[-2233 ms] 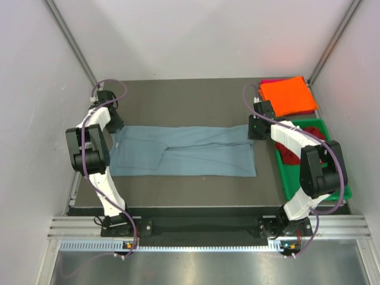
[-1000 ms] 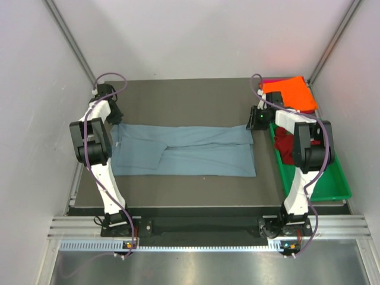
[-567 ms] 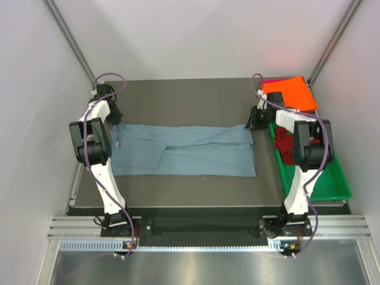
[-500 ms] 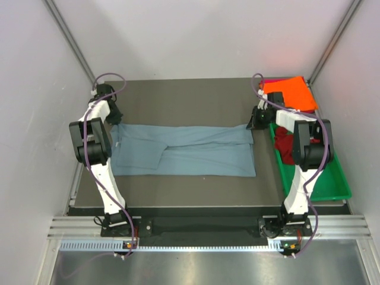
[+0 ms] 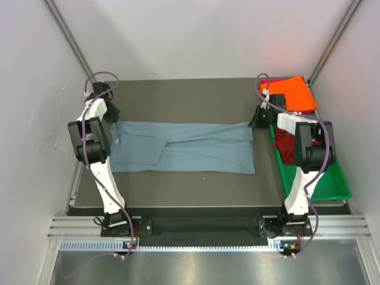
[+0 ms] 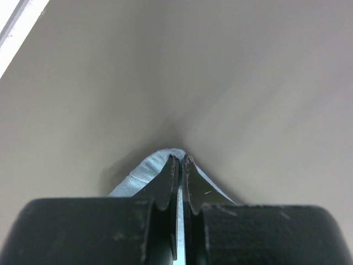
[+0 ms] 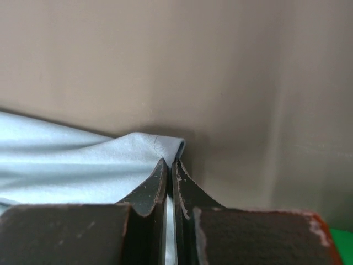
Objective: Fold and stack the t-shirts
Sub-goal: Fold the tshirt
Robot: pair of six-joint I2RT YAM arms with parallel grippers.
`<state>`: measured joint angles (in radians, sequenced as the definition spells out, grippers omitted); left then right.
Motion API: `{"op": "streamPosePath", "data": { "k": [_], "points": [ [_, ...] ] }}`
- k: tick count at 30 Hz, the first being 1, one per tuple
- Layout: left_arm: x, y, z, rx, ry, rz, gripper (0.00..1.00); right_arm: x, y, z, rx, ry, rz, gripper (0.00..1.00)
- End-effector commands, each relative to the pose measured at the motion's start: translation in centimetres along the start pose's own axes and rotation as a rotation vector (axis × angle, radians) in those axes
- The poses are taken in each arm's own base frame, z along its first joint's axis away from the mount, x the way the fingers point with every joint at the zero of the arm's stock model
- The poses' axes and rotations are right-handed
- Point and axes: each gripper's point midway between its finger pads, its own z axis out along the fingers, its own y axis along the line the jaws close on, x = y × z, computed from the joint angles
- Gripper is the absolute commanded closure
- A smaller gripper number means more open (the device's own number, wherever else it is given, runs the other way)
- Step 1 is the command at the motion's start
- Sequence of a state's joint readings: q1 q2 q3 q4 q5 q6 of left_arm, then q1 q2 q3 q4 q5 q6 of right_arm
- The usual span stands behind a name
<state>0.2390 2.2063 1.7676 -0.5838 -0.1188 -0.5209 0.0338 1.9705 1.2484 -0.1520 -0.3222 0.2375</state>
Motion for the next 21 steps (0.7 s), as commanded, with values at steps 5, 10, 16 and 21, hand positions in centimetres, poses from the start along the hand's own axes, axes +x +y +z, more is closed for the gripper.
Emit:
{"op": "streamPosePath", "data": {
  "k": [5,10,16,21],
  "points": [
    [-4.4,-0.6,-2.0,0.026,-0.091,-0.015,0.79,-4.1,0.8,-3.4,0.011,-0.148,-0.002,0.87],
    [-6.2,0.5,-6.5,-0.029,-0.156,0.003,0.53,-4.0,0.9,-5.3,0.061,-0.111,0.026,0.68],
    [-4.0,2.5,-11.6,-0.058,-0.175,-0.027,0.52,-3.5,1.8,-7.6,0.079,-0.106,0.055,0.62],
    [1.2,4.5,-13.2,-0.058,-0.09,-0.044,0.54,-2.0,2.9,-8.0,0.061,-0.069,0.087,0.62]
  ]
}}
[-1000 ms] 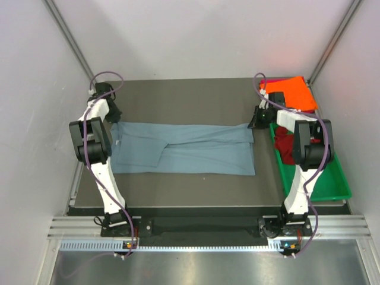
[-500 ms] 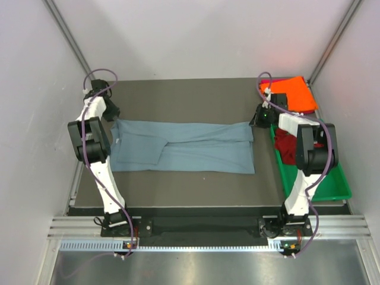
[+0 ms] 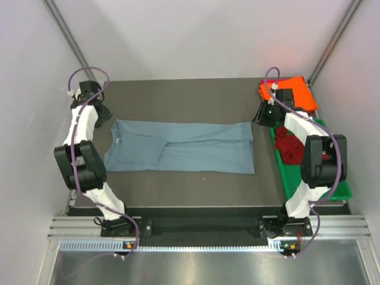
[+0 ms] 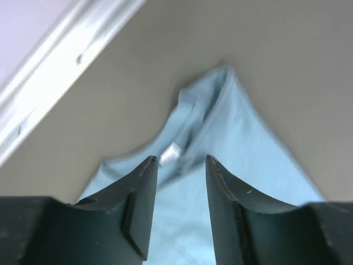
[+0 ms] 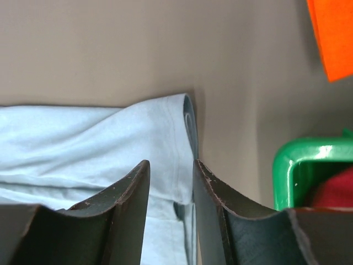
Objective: Fold and stack the t-shirts
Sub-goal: Fold the tshirt
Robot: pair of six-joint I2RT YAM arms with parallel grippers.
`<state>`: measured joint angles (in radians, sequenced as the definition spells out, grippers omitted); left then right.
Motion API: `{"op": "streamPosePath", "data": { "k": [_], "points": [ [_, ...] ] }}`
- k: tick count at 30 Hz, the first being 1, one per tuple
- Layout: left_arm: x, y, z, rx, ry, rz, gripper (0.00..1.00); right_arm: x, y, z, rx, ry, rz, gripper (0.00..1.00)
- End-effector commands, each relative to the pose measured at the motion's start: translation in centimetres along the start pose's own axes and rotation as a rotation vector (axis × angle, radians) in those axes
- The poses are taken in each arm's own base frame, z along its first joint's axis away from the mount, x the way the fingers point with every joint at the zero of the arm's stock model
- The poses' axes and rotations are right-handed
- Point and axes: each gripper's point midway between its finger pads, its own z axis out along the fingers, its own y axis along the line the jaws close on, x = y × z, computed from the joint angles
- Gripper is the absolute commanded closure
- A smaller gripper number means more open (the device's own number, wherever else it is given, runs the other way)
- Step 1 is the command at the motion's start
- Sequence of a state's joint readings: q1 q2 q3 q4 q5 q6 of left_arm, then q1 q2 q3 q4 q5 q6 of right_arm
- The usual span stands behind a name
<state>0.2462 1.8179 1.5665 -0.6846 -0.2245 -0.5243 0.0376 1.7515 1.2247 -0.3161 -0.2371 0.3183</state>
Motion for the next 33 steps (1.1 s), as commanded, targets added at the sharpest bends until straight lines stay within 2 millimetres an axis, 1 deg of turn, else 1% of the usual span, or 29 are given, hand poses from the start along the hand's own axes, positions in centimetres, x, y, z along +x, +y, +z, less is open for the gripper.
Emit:
{"op": "streamPosePath", "data": {
  "k": [1,2,3,5,6,8,9,10,11,12,13,14,16,17,21,23,27,31,33],
  "points": [
    [3.0,1.1,-2.4,0.02,0.055,-0.023,0.55,0.0,1.4,-1.4,-0.021,-0.014,0.021,0.62],
    [3.7,1.5,-2.6,0.014,0.07,-0.053,0.58,0.2,1.9,-1.6,-0.035,-0.018,0.018,0.62],
    [5.5,2.4,-2.2,-0.005,0.116,-0.065,0.6,0.4,2.3,-1.7,-0.048,-0.019,0.019,0.62],
    [6.9,3.3,-2.3,-0.017,0.154,-0.106,0.65,0.8,3.4,-1.8,-0.093,-0.024,0.02,0.62],
    [8.4,4.1,-2.0,-0.043,0.185,-0.113,0.67,1.0,3.7,-1.9,-0.103,-0.022,0.02,0.62],
    [9.6,5.0,-2.2,-0.091,0.213,-0.165,0.69,1.6,4.5,-1.9,-0.119,-0.015,0.008,0.62],
    [10.6,5.6,-2.1,-0.119,0.237,-0.188,0.68,1.7,4.6,-1.9,-0.122,-0.014,0.0,0.62],
    [11.3,5.7,-2.1,-0.126,0.253,-0.204,0.68,1.9,4.6,-1.9,-0.12,-0.009,-0.002,0.62],
    [11.9,5.3,-2.0,-0.112,0.275,-0.241,0.66,2.1,4.7,-1.9,-0.124,-0.008,-0.005,0.62],
    [13.7,5.3,-1.6,-0.092,0.306,-0.283,0.62,2.3,4.9,-1.8,-0.137,-0.008,-0.002,0.62],
    [13.5,5.0,-1.5,-0.076,0.299,-0.287,0.62,2.3,4.9,-1.8,-0.137,-0.008,-0.002,0.62],
    [14.2,5.2,-1.2,-0.077,0.303,-0.287,0.61,2.3,5.0,-1.8,-0.14,-0.008,0.0,0.63],
    [14.4,5.4,-0.9,-0.081,0.296,-0.289,0.6,2.2,5.1,-2.0,-0.147,-0.008,-0.003,0.62],
    [14.7,5.9,-0.6,-0.105,0.288,-0.288,0.6,2.2,5.2,-2.0,-0.149,-0.009,-0.003,0.62],
    [15.8,6.9,0.0,-0.153,0.303,-0.296,0.6,2.1,5.1,-2.2,-0.142,-0.017,-0.007,0.62],
    [16.5,7.0,0.4,-0.16,0.311,-0.299,0.59,2.0,5.1,-2.1,-0.141,-0.019,-0.009,0.62],
    [16.8,6.9,0.9,-0.15,0.308,-0.311,0.58,2.2,4.8,-1.9,-0.132,-0.008,-0.009,0.62],
    [17.0,7.0,1.4,-0.153,0.31,-0.3,0.63,2.4,4.5,-1.8,-0.119,-0.006,-0.013,0.62],
    [17.2,7.0,1.7,-0.153,0.315,-0.296,0.75,2.5,4.5,-1.9,-0.118,-0.008,-0.018,0.62]
  ]
}}
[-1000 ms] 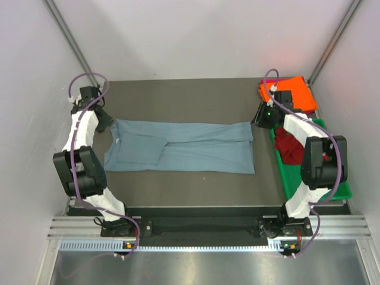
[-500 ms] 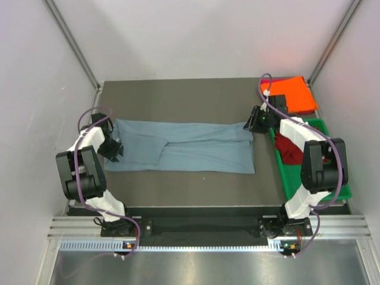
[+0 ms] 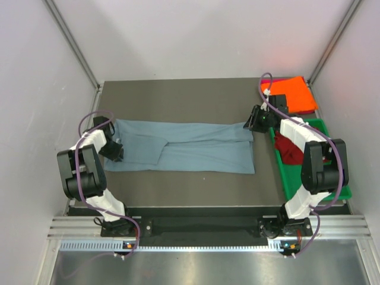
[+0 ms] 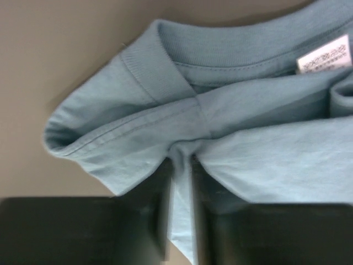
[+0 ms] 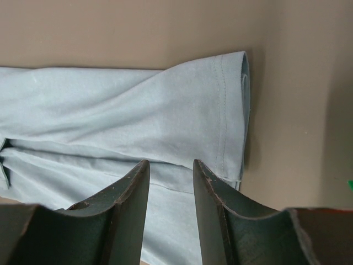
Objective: Fold and stack the t-shirts
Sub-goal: Fold the tshirt
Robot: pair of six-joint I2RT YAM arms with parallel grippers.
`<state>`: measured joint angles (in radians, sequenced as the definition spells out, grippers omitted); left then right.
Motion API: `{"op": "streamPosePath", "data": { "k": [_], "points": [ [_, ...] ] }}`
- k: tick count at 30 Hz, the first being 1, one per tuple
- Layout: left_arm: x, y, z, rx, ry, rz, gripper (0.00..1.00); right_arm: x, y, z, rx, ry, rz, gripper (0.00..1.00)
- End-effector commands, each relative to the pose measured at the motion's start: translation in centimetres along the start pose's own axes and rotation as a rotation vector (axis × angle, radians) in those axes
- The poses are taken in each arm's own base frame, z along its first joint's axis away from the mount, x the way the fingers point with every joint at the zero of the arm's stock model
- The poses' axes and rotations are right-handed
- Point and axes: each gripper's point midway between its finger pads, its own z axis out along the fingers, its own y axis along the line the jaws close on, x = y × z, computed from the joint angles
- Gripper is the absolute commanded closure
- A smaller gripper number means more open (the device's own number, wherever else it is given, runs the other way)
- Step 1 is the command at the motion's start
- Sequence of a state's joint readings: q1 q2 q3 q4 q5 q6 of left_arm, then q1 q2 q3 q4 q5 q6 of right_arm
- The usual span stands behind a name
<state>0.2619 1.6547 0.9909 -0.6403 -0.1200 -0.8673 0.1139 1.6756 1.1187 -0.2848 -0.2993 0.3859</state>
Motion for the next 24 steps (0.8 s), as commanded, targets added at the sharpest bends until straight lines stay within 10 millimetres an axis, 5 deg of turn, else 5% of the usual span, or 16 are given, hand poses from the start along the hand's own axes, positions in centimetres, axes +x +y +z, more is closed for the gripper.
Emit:
{"op": "streamPosePath", "data": {
  "k": [1,3,13,24],
  "points": [
    [-0.7,-0.5,0.7,0.019,-0.027,-0.005,0.83,-1.0,0.9,-1.0,-0.016,-0.056,-0.036,0.62],
    [-0.9,-0.8,0.5,0.029,-0.029,0.0,1.0,-0.9,0.6,-1.0,-0.006,-0.051,-0.039,0.62],
    [-3.7,-1.7,-3.1,0.036,-0.119,0.03,1.0,-0.3,0.0,-0.8,0.011,-0.039,-0.042,0.63],
    [-4.9,0.0,-4.6,-0.038,-0.182,0.042,1.0,0.7,-1.2,0.4,0.044,-0.007,-0.038,0.69]
  ]
}}
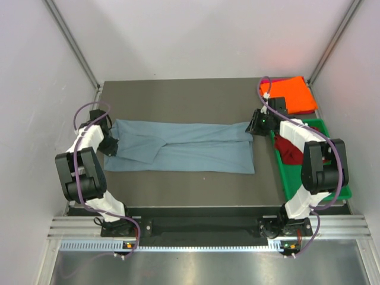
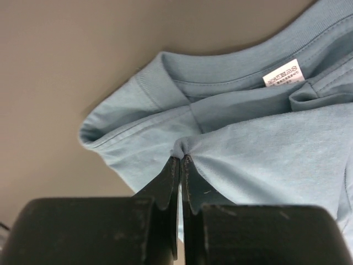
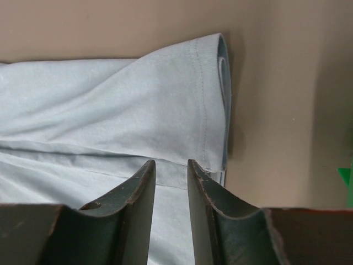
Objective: Fold and stack the t-shirts
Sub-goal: Fold the tshirt
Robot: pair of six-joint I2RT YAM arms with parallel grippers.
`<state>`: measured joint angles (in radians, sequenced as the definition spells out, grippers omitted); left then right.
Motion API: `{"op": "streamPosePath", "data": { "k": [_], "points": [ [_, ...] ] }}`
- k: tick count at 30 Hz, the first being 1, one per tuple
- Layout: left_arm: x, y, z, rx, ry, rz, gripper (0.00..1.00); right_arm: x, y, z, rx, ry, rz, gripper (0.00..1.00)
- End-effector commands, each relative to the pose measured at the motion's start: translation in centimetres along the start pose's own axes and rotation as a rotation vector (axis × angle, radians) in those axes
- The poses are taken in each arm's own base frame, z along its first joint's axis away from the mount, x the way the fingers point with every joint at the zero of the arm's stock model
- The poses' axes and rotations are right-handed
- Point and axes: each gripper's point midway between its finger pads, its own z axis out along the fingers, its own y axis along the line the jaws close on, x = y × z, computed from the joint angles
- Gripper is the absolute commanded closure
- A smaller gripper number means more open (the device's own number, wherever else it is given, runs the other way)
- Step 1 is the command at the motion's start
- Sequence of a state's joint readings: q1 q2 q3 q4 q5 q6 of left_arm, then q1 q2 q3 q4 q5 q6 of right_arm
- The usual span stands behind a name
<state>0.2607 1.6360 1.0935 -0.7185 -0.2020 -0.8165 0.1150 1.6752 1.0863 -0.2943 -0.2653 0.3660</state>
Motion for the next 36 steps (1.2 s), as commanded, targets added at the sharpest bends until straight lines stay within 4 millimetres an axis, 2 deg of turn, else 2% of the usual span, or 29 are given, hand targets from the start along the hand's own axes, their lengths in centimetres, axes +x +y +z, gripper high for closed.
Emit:
{"op": "streamPosePath", "data": {
  "k": [1,6,10,15,28,31,32,36],
  "points": [
    [-2.3,0.8,-2.2,-0.022,-0.101,-0.001,1.0,-0.6,0.0,0.2,0.002,-0.032,-0.025,0.7],
    [-2.5,0.8,-2.5,-0.014,-0.112,-0.001,1.0,-0.1,-0.3,0.5,0.013,-0.02,-0.037,0.76],
    [-1.7,0.9,-1.6,-0.022,-0.082,0.018,1.0,0.6,-1.2,1.0,0.059,0.005,-0.034,0.77],
    [-1.2,1.1,-0.6,-0.03,-0.07,0.037,1.0,1.2,-2.0,1.4,0.098,0.027,-0.008,0.69],
    [-0.4,0.8,1.0,-0.014,-0.043,0.053,1.0,1.5,-2.9,3.3,0.131,0.035,0.025,0.69],
    [-0.4,0.8,1.2,-0.021,-0.044,0.057,1.0,1.4,-3.2,3.0,0.16,0.025,0.021,0.84],
    [-0.6,0.8,1.1,-0.021,-0.049,0.056,1.0,1.2,-3.3,2.7,0.171,0.014,0.017,0.98],
    [-1.9,0.1,0.5,-0.022,-0.076,0.056,1.0,-1.0,-2.4,1.5,0.169,-0.038,0.001,1.0]
  ]
}}
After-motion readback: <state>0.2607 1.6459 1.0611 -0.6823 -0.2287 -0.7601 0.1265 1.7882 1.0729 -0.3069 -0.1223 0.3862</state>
